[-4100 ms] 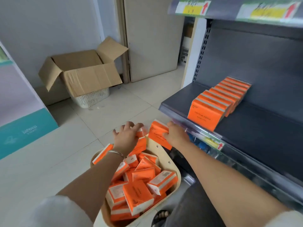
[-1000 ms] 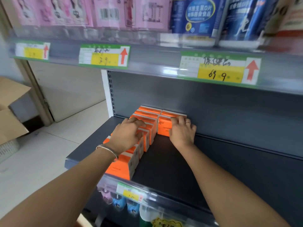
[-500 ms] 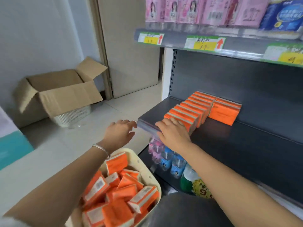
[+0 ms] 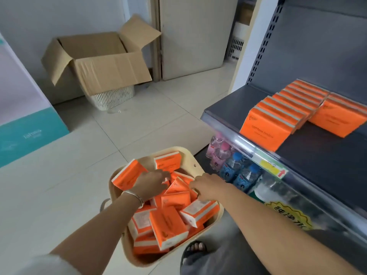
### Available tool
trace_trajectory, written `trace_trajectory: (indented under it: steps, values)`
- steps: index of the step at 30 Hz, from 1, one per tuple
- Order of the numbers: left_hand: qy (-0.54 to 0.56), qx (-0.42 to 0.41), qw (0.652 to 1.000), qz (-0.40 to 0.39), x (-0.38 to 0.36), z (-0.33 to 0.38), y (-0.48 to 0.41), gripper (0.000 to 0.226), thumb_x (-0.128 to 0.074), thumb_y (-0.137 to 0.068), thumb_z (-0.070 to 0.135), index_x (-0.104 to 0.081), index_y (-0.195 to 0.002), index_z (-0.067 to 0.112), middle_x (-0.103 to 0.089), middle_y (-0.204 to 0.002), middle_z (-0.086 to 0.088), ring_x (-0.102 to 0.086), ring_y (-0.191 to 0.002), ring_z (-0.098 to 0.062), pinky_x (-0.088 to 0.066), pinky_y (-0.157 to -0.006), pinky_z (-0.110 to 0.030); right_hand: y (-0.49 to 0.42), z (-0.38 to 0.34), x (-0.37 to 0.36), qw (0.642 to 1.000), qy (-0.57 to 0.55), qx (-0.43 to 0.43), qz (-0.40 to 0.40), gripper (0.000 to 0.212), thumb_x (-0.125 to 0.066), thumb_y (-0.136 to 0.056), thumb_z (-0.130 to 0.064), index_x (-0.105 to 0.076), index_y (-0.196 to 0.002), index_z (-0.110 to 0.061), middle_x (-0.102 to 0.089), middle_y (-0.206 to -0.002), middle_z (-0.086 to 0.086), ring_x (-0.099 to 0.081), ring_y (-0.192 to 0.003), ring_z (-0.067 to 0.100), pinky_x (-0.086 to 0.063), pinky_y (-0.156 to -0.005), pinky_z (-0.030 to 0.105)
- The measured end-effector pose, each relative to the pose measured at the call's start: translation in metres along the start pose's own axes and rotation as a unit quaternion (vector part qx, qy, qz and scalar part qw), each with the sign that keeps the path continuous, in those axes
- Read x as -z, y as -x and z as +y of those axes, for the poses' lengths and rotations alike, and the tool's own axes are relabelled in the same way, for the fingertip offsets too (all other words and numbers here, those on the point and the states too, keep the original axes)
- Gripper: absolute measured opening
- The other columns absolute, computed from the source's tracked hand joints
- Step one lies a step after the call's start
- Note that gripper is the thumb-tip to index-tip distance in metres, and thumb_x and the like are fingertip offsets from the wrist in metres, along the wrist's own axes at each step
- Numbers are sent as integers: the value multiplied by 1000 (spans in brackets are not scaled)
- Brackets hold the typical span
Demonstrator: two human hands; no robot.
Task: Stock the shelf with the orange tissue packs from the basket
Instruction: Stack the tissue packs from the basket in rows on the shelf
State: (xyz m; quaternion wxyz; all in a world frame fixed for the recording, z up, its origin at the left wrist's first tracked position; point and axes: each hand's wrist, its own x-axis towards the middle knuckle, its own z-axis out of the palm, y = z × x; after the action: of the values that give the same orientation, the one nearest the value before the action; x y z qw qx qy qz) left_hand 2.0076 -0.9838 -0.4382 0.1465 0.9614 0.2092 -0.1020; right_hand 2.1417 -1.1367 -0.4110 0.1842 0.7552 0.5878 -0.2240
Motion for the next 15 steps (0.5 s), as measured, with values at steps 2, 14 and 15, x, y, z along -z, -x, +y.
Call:
trace_trajectory:
  steps: [2,14,15]
  values:
    - [2,-12,1000,-24,-17,2,-7,30,-49,-91,30,-54,-121,28,-57,-123,4,-53,-117,-19,-44,-93,-33,-5,7,-14,999,17,12,-43,38,-53,-91,-22,-48,-128,-27,-53,-120,7,-47,-111,28,-39,-81,41]
    - [9,15,995,-97,-77,7,-51,40,-47,-92,20,-46,-131,26,-51,-133,-1,-48,-122,-21,-44,-95,-36,-36,4,-78,983,145,96,-52,62,-64,-84,-23,-30,-136,-27,-47,-131,7,-50,-117,31,-40,-94,52]
    - [5,21,994,-106,-80,5,-55,42,-47,-92,18,-45,-133,26,-49,-135,-1,-47,-124,-21,-44,-95,-37,-38,4,-78,986,132,98,-29,55,-61,-85,-18,-33,-132,-24,-49,-128,7,-53,-113,30,-41,-89,50]
